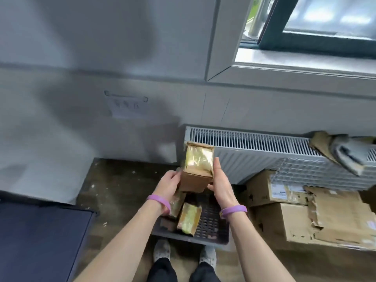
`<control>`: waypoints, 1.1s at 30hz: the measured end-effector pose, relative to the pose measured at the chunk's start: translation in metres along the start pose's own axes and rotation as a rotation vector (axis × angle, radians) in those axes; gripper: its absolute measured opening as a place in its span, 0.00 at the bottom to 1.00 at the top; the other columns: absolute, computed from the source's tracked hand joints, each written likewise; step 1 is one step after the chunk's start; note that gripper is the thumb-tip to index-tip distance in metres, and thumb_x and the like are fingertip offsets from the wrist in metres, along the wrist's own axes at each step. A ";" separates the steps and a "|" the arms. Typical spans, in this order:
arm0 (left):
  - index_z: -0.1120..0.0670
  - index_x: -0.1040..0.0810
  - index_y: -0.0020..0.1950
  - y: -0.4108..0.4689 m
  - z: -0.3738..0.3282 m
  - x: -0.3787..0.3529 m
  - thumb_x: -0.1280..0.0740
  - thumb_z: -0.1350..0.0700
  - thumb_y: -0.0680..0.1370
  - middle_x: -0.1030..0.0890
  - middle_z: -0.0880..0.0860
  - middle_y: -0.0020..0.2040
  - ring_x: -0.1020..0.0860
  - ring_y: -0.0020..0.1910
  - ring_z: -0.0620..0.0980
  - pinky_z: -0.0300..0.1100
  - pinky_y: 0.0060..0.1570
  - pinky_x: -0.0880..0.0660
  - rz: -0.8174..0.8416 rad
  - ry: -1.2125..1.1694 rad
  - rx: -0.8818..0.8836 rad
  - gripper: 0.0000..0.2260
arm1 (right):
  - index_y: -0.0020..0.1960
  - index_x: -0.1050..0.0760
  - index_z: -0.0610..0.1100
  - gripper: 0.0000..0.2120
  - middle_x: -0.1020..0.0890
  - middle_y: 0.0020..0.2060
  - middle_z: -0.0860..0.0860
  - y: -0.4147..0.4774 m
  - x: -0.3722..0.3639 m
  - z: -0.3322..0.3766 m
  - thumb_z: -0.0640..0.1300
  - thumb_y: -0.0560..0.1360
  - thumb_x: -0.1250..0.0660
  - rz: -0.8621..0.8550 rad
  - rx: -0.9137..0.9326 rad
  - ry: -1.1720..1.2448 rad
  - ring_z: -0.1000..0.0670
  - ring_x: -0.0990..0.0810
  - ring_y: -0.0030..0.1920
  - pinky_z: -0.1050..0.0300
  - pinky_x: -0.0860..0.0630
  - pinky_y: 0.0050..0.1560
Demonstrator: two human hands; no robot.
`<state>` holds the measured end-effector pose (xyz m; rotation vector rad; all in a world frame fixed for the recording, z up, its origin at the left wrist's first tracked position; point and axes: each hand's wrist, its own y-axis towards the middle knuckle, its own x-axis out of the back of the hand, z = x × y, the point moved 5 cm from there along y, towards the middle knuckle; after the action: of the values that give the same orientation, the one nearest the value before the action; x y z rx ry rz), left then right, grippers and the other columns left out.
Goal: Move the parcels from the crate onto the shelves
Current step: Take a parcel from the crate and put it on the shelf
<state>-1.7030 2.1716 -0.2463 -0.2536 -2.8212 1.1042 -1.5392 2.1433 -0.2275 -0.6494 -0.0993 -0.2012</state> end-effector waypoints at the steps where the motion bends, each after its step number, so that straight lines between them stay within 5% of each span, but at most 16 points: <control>1: 0.48 0.24 0.55 -0.007 -0.008 0.001 0.37 0.48 0.79 0.20 0.47 0.53 0.23 0.50 0.40 0.45 0.51 0.27 0.023 0.022 -0.050 0.08 | 0.55 0.25 0.52 0.41 0.21 0.54 0.54 -0.006 0.001 0.007 0.82 0.63 0.53 -0.004 0.013 -0.031 0.51 0.23 0.55 0.48 0.28 0.60; 4: 0.45 0.27 0.62 -0.025 -0.031 0.001 0.37 0.53 0.80 0.21 0.38 0.54 0.24 0.49 0.34 0.40 0.45 0.30 0.092 0.016 -0.126 0.11 | 0.59 0.27 0.47 0.38 0.21 0.54 0.52 -0.019 0.002 0.016 0.77 0.67 0.43 0.021 0.002 0.006 0.50 0.22 0.55 0.47 0.23 0.56; 7: 0.50 0.27 0.64 -0.037 -0.045 0.003 0.40 0.65 0.79 0.20 0.46 0.52 0.22 0.42 0.38 0.36 0.37 0.26 0.078 -0.059 -0.164 0.16 | 0.71 0.38 0.62 0.35 0.23 0.61 0.60 -0.025 -0.001 0.028 0.62 0.67 0.29 0.158 0.087 0.267 0.54 0.23 0.60 0.50 0.19 0.47; 10: 0.54 0.26 0.61 -0.045 -0.049 0.007 0.47 0.75 0.75 0.19 0.52 0.47 0.21 0.29 0.41 0.34 0.26 0.27 0.060 -0.162 -0.158 0.24 | 0.68 0.36 0.70 0.36 0.19 0.58 0.60 -0.029 -0.001 0.042 0.43 0.67 0.32 0.337 0.196 0.295 0.52 0.21 0.61 0.39 0.22 0.57; 12: 0.57 0.27 0.62 -0.049 -0.053 0.009 0.50 0.77 0.73 0.20 0.54 0.52 0.22 0.27 0.42 0.34 0.24 0.28 0.048 -0.206 -0.170 0.26 | 0.64 0.31 0.68 0.31 0.18 0.56 0.59 -0.031 -0.001 0.047 0.44 0.66 0.31 0.369 0.223 0.207 0.52 0.22 0.61 0.38 0.26 0.61; 15: 0.57 0.26 0.61 -0.052 -0.061 0.012 0.50 0.78 0.72 0.21 0.53 0.60 0.20 0.36 0.47 0.37 0.29 0.28 0.021 -0.219 -0.218 0.26 | 0.60 0.30 0.68 0.27 0.18 0.55 0.62 -0.033 -0.002 0.051 0.51 0.65 0.26 0.377 0.240 0.150 0.59 0.20 0.54 0.53 0.24 0.52; 18: 0.53 0.26 0.59 -0.051 -0.069 0.019 0.46 0.75 0.74 0.22 0.53 0.60 0.21 0.49 0.51 0.44 0.38 0.24 -0.023 -0.177 -0.231 0.22 | 0.61 0.30 0.62 0.27 0.16 0.55 0.55 -0.032 -0.004 0.055 0.47 0.67 0.25 0.389 0.265 0.187 0.56 0.18 0.53 0.53 0.23 0.52; 22: 0.49 0.26 0.57 -0.055 -0.078 0.023 0.43 0.65 0.78 0.21 0.53 0.59 0.23 0.45 0.49 0.44 0.35 0.24 -0.030 -0.159 -0.213 0.14 | 0.63 0.29 0.57 0.30 0.16 0.55 0.50 -0.031 -0.007 0.060 0.41 0.65 0.23 0.425 0.281 0.222 0.51 0.17 0.56 0.57 0.21 0.50; 24: 0.48 0.24 0.56 -0.057 -0.079 0.023 0.40 0.54 0.80 0.19 0.53 0.57 0.21 0.49 0.51 0.47 0.38 0.22 0.001 -0.217 -0.186 0.08 | 0.62 0.28 0.56 0.31 0.17 0.56 0.49 -0.030 -0.007 0.064 0.39 0.64 0.22 0.420 0.312 0.216 0.49 0.18 0.57 0.56 0.21 0.51; 27: 0.45 0.24 0.57 -0.058 -0.078 0.020 0.41 0.39 0.78 0.16 0.49 0.53 0.19 0.53 0.52 0.51 0.45 0.23 0.100 -0.219 -0.147 0.14 | 0.63 0.29 0.50 0.31 0.20 0.60 0.47 -0.031 -0.008 0.067 0.35 0.64 0.23 0.406 0.386 0.231 0.45 0.19 0.60 0.54 0.21 0.56; 33: 0.44 0.23 0.57 -0.066 -0.085 0.034 0.39 0.43 0.78 0.16 0.47 0.51 0.18 0.49 0.46 0.43 0.41 0.24 0.038 -0.164 -0.296 0.11 | 0.67 0.32 0.49 0.34 0.25 0.66 0.47 -0.035 -0.028 0.079 0.30 0.66 0.25 0.442 0.495 0.210 0.48 0.22 0.63 0.57 0.23 0.57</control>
<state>-1.7305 2.1867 -0.1382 -0.2500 -3.1356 0.7392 -1.5762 2.1687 -0.1481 -0.1433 0.1933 0.1815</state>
